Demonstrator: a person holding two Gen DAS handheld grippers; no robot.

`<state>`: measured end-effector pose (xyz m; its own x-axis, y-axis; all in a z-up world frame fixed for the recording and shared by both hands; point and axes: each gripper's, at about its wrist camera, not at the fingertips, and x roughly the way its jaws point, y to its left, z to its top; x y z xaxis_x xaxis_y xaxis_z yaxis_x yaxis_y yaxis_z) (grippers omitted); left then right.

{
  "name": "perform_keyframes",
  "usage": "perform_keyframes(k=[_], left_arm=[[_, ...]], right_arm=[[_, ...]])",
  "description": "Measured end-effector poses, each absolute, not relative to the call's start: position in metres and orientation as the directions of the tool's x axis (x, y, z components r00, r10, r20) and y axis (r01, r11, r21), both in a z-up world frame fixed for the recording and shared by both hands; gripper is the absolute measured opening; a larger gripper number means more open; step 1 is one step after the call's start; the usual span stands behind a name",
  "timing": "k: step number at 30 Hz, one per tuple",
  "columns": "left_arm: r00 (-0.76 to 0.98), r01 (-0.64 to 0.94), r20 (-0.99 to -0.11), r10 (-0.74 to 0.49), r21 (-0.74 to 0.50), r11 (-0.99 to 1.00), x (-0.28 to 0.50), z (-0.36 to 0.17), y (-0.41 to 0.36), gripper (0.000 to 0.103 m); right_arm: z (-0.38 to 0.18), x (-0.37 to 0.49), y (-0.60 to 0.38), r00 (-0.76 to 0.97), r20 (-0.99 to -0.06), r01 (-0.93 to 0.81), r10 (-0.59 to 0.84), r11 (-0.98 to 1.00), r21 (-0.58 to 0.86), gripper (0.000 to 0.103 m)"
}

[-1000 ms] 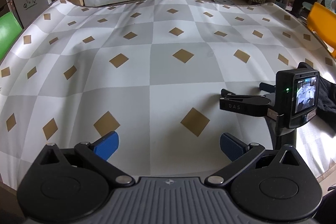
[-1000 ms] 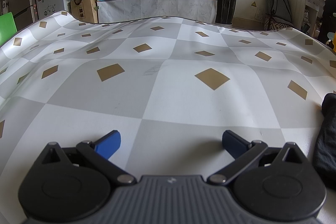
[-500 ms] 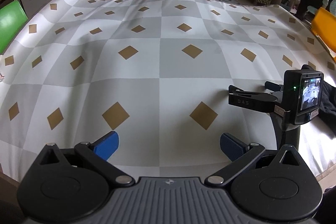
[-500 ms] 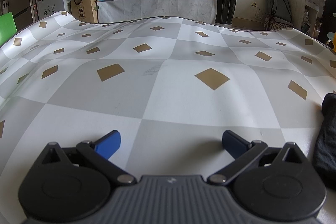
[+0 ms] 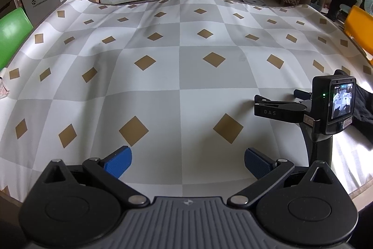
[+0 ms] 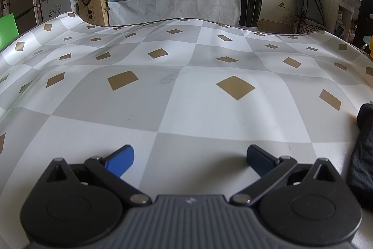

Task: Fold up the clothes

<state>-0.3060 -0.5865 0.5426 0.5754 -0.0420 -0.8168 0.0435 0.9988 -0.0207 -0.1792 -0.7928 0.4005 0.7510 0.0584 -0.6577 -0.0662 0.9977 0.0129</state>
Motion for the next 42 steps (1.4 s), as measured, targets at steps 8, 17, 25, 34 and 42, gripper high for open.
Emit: perform_keyframes(k=[8,17,25,34,42], left_arm=[[0.595,0.058,-0.802,-0.048,-0.017,0.998,-0.311,0.549,-0.589,0.103],[0.600,0.116,-0.797,-0.069,0.001,0.993,-0.323,0.547,-0.602,0.103],[0.585,0.118,-0.808,-0.061,0.011,0.993,-0.324,0.542,-0.604,0.103],[0.565,0.077,-0.824,-0.044,0.000,0.997,-0.321,0.536,-0.599,0.103],[0.538,0.093,-0.841,-0.060,-0.011,0.996,-0.321,0.528,-0.603,0.103]], right_arm=[[0.400,-0.179,-0.793,0.751,-0.658,-0.066,0.058,0.998,0.013,0.103],[0.401,-0.179,-0.793,0.751,-0.658,-0.066,0.058,0.998,0.013,0.103],[0.401,-0.179,-0.793,0.751,-0.658,-0.066,0.058,0.998,0.013,0.103],[0.401,-0.179,-0.793,0.751,-0.658,-0.066,0.058,0.998,0.013,0.103],[0.400,-0.179,-0.793,0.751,-0.658,-0.066,0.058,0.998,0.013,0.103]])
